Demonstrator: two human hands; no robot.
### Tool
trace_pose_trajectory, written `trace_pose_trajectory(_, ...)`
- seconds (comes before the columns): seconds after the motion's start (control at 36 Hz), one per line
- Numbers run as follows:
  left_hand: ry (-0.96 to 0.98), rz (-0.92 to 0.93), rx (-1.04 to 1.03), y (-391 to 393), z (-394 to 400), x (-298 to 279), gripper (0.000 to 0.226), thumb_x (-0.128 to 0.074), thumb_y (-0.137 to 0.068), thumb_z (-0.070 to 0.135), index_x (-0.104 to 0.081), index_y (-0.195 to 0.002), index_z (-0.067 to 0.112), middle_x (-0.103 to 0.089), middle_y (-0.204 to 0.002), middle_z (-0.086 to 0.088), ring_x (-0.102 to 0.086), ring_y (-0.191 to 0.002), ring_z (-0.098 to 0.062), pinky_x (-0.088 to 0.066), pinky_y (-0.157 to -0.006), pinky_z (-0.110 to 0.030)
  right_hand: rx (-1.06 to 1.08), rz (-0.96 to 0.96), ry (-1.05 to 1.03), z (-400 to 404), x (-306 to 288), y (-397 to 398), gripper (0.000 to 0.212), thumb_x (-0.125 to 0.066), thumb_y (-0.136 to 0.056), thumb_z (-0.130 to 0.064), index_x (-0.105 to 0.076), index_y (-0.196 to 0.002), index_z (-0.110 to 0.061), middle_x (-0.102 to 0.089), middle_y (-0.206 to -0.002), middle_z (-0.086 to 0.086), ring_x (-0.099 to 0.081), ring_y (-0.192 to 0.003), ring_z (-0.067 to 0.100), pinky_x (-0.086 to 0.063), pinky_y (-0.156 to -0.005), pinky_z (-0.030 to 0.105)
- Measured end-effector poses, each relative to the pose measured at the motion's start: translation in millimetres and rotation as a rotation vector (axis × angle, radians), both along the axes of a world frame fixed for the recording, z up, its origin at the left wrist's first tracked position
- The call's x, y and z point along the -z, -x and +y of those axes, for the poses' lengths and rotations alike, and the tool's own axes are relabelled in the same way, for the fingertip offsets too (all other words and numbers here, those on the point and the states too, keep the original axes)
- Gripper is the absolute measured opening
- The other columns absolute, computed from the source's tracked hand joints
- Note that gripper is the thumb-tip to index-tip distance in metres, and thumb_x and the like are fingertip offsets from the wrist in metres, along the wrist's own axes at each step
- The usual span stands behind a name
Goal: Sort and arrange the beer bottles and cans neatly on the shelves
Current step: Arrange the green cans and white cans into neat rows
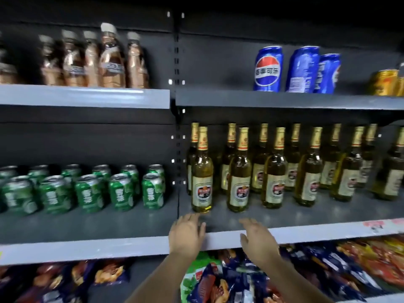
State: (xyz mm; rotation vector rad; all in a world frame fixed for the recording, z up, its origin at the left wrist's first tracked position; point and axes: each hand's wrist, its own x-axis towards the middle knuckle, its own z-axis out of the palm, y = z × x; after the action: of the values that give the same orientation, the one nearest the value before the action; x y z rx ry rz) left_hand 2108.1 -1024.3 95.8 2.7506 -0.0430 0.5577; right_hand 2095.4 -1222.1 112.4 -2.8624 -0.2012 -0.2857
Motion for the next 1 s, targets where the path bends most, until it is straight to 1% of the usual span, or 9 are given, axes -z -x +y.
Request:
trace_pose_trajectory(0.08, -0.033, -0.004, -0.076, 2.9, 23.7, 1.4, 0.036, -0.035, -0.101, 0.042, -0.050, -0.131, 0.029, -0.057, -0.127, 0.007, -0.050, -0.118, -0.013, -0.036, -0.097, -0.025, -0.106, -0.104, 0.010, 26.8, 0.8, -10.3, 0.043, -0.040, -0.098, -0.017, -0.044, -0.141, -0.022, -0.052, -0.135, -0.002, -0.045, -0.126, 0.018, -0.037, -0.099, 0.030)
trace_pose_trajectory(0.22, -0.050, -0.030, -0.182, 4.9, 77.1, -2.1, 0.030, -0.035, -0.101, 0.041, -0.055, -0.117, 0.023, -0.059, -0.118, 0.002, -0.051, -0.113, -0.018, -0.037, -0.093, -0.028, -0.247, -0.153, 0.000, 85.3, -4.4, -28.0, 0.041, -0.042, -0.096, -0.019, -0.046, -0.137, -0.024, -0.052, -0.131, -0.005, -0.045, -0.123, 0.017, -0.035, -0.101, 0.030)
trace_pose_trajectory(0.42, 0.028, -0.081, -0.265, -5.4, 176.3, 0.6, 0.037, -0.046, -0.098, 0.039, -0.050, -0.130, 0.022, -0.054, -0.126, 0.003, -0.049, -0.119, -0.018, -0.040, -0.097, -0.029, -0.243, -0.152, -0.111, 175.6, -4.0, -55.9, 0.042, -0.047, -0.097, -0.028, -0.042, -0.139, -0.024, -0.052, -0.128, -0.002, -0.049, -0.120, 0.019, -0.040, -0.095, 0.030)
trace_pose_trajectory(0.5, 0.087, -0.123, -0.278, -12.6, 214.4, 5.1, 0.041, -0.054, -0.095, 0.035, -0.050, -0.133, 0.021, -0.051, -0.127, 0.001, -0.050, -0.116, -0.020, -0.045, -0.093, -0.032, -0.156, -0.073, -0.173, 210.3, 4.2, -69.8, 0.060, -0.052, -0.096, -0.039, -0.027, -0.147, -0.020, -0.045, -0.138, 0.003, -0.044, -0.126, 0.022, -0.042, -0.100, 0.034)
trace_pose_trajectory(0.58, 0.126, -0.222, -0.271, -24.5, 248.1, 4.1, 0.044, -0.064, -0.089, 0.030, -0.053, -0.130, 0.017, -0.053, -0.121, -0.004, -0.056, -0.106, -0.026, -0.051, -0.079, -0.037, -0.074, -0.007, -0.278, 239.7, 5.4, -82.9, 0.086, -0.060, -0.091, -0.048, -0.011, -0.153, -0.015, -0.036, -0.149, 0.007, -0.039, -0.134, 0.028, -0.040, -0.101, 0.037)
trace_pose_trajectory(0.64, 0.182, -0.251, -0.252, -33.6, 263.7, 0.2, 0.049, -0.068, -0.087, 0.030, -0.050, -0.130, 0.015, -0.052, -0.122, -0.005, -0.057, -0.106, -0.027, -0.052, -0.072, -0.037, -0.021, 0.008, -0.398, 255.4, 4.7, -92.1, 0.096, -0.067, -0.086, -0.047, -0.008, -0.154, -0.015, -0.035, -0.152, 0.008, -0.038, -0.136, 0.029, -0.038, -0.103, 0.037)
trace_pose_trajectory(0.75, 0.404, -0.201, -0.144, -52.3, 269.1, -7.9, 0.076, -0.069, -0.087, 0.039, -0.027, -0.147, 0.016, -0.039, -0.139, -0.003, -0.050, -0.122, -0.022, -0.051, -0.082, -0.038, 0.045, 0.031, -0.597, 278.9, 6.7, -111.2, 0.104, -0.079, -0.075, -0.045, -0.015, -0.152, -0.016, -0.038, -0.150, 0.010, -0.039, -0.135, 0.030, -0.042, -0.104, 0.044)
trace_pose_trajectory(0.89, 0.618, -0.109, -0.056, -71.4, 252.0, -8.8, 0.098, -0.075, -0.082, 0.035, -0.011, -0.154, 0.018, -0.025, -0.155, -0.001, -0.029, -0.142, -0.019, -0.039, -0.104, -0.035, 0.150, 0.001, -0.632, 292.3, 9.6, -123.2, 0.099, -0.082, -0.073, -0.037, -0.022, -0.148, -0.010, -0.040, -0.145, 0.014, -0.043, -0.131, 0.034, -0.042, -0.102, 0.045)
trace_pose_trajectory(1.0, 0.694, -0.041, -0.084, -83.5, 244.2, -5.0, 0.097, -0.076, -0.082, 0.032, -0.011, -0.154, 0.018, -0.036, -0.151, -0.003, -0.040, -0.136, -0.021, -0.042, -0.101, -0.036, 0.171, -0.014, -0.647, 294.4, 16.8, -127.0, 0.096, -0.081, -0.074, -0.033, -0.024, -0.147, -0.009, -0.045, -0.141, 0.013, -0.046, -0.128, 0.033, -0.044, -0.099, 0.044)
